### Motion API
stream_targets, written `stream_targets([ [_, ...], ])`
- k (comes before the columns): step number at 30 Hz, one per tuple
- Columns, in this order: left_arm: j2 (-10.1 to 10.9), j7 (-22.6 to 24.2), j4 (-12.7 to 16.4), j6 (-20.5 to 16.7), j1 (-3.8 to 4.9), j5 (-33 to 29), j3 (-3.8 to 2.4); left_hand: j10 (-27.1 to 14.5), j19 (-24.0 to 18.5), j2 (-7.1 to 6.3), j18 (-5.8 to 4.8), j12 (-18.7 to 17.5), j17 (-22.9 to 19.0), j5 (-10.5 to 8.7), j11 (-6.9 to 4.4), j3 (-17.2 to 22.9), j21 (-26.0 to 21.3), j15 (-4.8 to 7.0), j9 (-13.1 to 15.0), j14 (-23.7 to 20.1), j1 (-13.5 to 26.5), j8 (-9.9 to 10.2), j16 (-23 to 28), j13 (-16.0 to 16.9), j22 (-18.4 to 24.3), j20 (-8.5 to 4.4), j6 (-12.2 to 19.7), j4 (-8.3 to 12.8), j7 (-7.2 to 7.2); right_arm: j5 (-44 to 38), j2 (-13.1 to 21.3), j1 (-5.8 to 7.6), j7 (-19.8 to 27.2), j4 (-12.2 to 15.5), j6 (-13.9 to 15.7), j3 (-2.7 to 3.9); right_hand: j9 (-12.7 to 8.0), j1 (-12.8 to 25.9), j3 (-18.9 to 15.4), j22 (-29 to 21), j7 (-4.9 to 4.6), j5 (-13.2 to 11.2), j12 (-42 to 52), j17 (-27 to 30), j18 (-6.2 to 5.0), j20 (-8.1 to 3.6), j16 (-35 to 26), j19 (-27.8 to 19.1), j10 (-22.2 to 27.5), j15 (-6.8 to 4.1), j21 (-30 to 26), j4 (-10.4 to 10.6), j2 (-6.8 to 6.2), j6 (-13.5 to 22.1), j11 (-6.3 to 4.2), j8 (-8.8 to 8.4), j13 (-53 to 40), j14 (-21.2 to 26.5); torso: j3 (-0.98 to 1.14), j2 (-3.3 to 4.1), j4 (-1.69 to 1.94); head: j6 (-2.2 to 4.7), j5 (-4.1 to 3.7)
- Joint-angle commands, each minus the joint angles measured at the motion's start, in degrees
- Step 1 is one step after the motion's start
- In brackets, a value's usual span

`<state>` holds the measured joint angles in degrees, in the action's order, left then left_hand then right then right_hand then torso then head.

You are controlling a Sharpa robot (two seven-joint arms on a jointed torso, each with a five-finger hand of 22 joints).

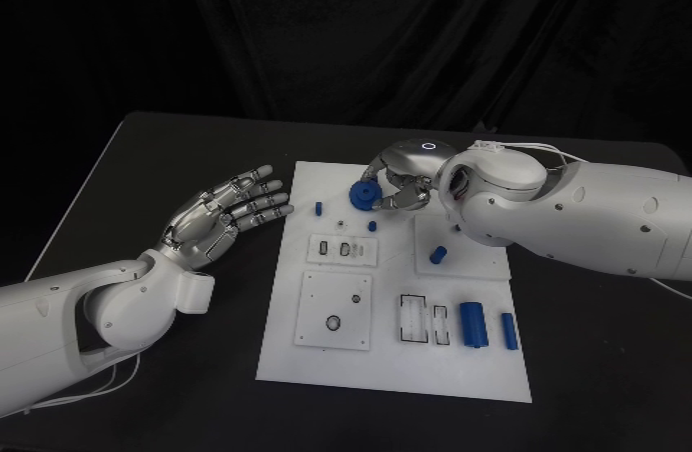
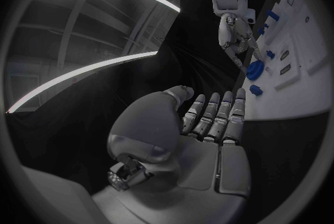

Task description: Assemble the parts on the task board

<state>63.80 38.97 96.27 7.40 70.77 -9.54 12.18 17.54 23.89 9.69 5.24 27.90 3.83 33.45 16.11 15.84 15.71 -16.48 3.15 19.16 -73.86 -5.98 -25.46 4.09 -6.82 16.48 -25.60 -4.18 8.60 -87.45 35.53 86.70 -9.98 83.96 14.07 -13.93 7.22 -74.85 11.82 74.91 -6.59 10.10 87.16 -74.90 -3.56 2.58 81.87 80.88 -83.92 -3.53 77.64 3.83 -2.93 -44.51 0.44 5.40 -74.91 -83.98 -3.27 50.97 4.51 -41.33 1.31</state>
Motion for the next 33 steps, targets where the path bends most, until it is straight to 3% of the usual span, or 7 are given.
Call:
stream_targets([
  [1,0.0,7.9,0.1,0.8,-0.11,-0.2,-0.04,0.0,-0.3,-0.05,-1.02,0.3,0.1,-0.25,0.45,0.3,-0.2,0.16,0.0,0.4,0.7,0.3,-0.3,0.0,0.0,0.05,0.0,-0.1,0.50,0.0,0.3,-0.21,-0.3,0.1,-1.0,0.02,0.2,0.7,-0.5,1.4,-0.11,-0.5,-0.2,-2.3,-0.59,0.62,-0.4,0.0,-1.4,0.46,-0.3,0.1,-0.06,-1.4,0.39,0.57,-8.1,-3.0,0.04,0.00,0.01,-0.05,0.04],
  [12,0.0,7.9,0.2,0.9,-0.20,-0.2,-0.04,0.0,-0.3,-0.08,-1.02,0.3,0.1,-0.28,0.45,0.4,-0.2,0.17,0.0,0.4,0.8,0.3,-0.3,0.0,0.0,0.06,0.2,-0.1,0.53,0.0,1.8,-0.44,-0.5,0.4,-0.5,0.01,1.5,1.1,-1.4,1.6,-0.16,-1.4,-0.1,-2.4,-0.58,0.98,-0.4,0.2,-1.5,0.88,-0.5,0.7,0.05,-6.4,0.93,2.51,-8.2,-3.0,0.03,-0.02,-0.05,-0.16,0.14],
  [21,0.3,8.0,0.5,0.9,-0.25,-0.2,-0.04,0.0,-0.3,-0.08,-1.02,0.3,0.1,-0.28,0.45,0.4,-0.2,0.17,0.0,0.4,0.8,0.3,-0.3,0.0,0.0,0.06,0.2,-0.1,0.53,0.0,4.2,-0.48,0.5,1.6,3.3,0.01,2.4,1.7,-2.0,1.8,-0.03,-2.1,0.0,-2.5,-0.57,1.33,-0.3,0.2,-1.6,1.29,-0.6,1.3,0.14,-9.1,1.42,3.62,-8.3,-3.0,0.04,0.01,-0.11,-0.18,0.51],
  [26,0.7,8.1,0.9,0.7,-0.26,-0.2,-0.04,0.0,-0.3,-0.08,-1.02,0.3,0.1,-0.28,0.45,0.4,-0.2,0.17,0.0,0.4,0.8,0.3,-0.3,0.0,0.0,0.06,0.2,-0.1,0.53,0.0,7.4,0.44,1.7,4.3,6.6,0.01,2.9,1.6,-2.1,1.8,0.13,-1.7,0.0,-2.5,-0.60,1.41,-0.4,0.2,-1.4,1.29,-0.7,1.5,0.31,-10.4,1.36,4.08,-8.1,-3.0,0.05,-0.01,-0.18,-0.08,0.70],
  [33,0.7,8.2,1.2,0.4,-0.27,-0.2,-0.04,0.0,-0.3,-0.08,-1.02,0.3,0.1,-0.28,0.44,0.5,-0.1,0.16,0.0,0.4,0.9,0.3,-0.4,0.0,0.0,0.06,0.0,-0.1,0.53,0.0,14.2,2.53,1.9,9.9,8.9,-0.01,2.2,-0.6,-1.3,-0.6,-0.10,0.4,-3.3,1.7,-1.36,1.16,-3.6,-1.6,2.7,0.87,-3.7,1.0,0.29,-7.7,0.75,1.44,-2.0,-1.7,0.07,0.02,-0.15,0.30,0.16],
])
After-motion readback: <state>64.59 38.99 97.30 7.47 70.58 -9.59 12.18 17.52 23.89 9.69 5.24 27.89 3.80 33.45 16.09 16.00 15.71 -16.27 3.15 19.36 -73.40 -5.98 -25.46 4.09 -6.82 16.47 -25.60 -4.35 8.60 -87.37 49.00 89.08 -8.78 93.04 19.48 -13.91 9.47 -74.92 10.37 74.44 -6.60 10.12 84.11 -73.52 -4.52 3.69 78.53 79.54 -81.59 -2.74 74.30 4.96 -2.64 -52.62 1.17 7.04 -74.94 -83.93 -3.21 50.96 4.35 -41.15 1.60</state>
